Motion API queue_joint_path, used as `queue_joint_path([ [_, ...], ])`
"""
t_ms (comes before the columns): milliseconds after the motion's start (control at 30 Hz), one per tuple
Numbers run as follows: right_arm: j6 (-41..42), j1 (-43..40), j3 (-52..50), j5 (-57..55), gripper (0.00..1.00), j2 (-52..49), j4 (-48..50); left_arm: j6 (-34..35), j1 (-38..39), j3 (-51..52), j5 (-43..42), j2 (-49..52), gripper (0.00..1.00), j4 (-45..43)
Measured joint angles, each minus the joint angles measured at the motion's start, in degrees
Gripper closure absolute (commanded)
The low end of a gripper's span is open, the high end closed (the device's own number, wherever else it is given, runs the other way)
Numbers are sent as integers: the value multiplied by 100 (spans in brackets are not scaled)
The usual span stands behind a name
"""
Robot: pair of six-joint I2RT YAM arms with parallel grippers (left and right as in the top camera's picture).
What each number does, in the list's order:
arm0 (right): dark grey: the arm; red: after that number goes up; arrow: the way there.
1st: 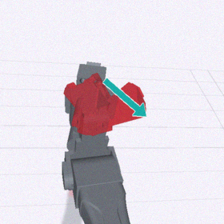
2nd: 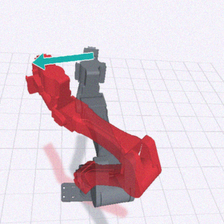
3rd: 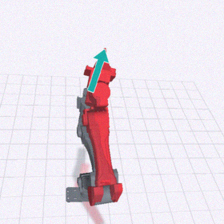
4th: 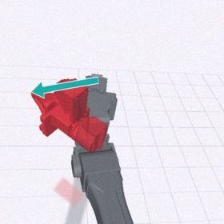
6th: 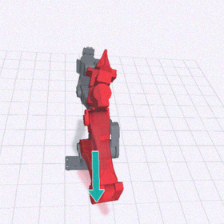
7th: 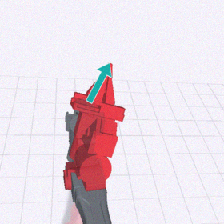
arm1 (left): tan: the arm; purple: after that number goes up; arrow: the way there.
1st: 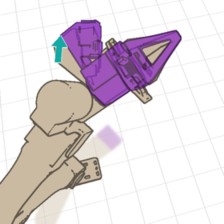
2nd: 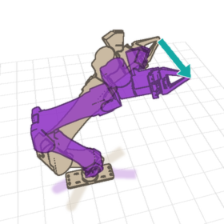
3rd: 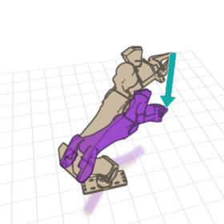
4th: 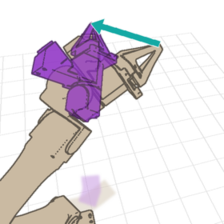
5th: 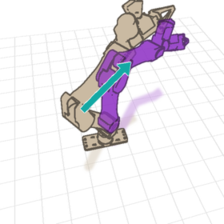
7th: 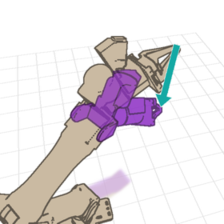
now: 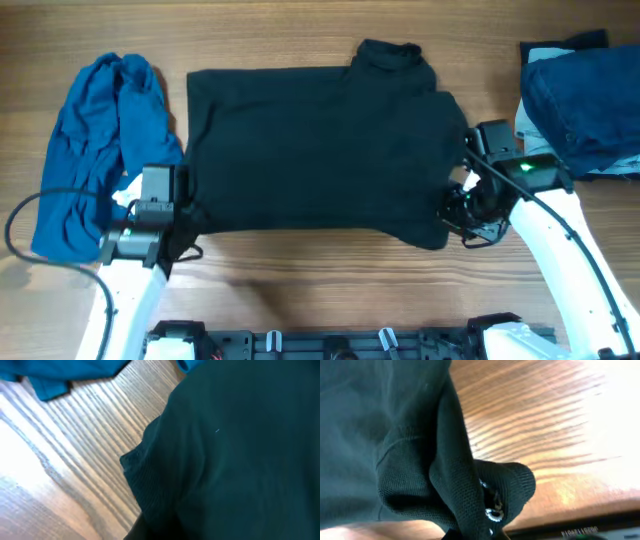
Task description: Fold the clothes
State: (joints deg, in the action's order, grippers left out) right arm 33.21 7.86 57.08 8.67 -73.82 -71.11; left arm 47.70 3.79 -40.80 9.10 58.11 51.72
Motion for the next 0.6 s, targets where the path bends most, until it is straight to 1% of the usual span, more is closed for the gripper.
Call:
queue_joint_path([
  [167,0,-227,0,4,95,461,-317,-26,0,0,-26,-107,96,293],
  [267,0,-299,0,4,95,798,-249,-28,0,0,-50,-107,96,286],
  [433,-48,-304,0,2,96,804,601,-31,0,0,-37,-90,96,-92],
  [600,-170,-304,2,2,96,179,1309,-31,0,0,22,238,96,-608],
])
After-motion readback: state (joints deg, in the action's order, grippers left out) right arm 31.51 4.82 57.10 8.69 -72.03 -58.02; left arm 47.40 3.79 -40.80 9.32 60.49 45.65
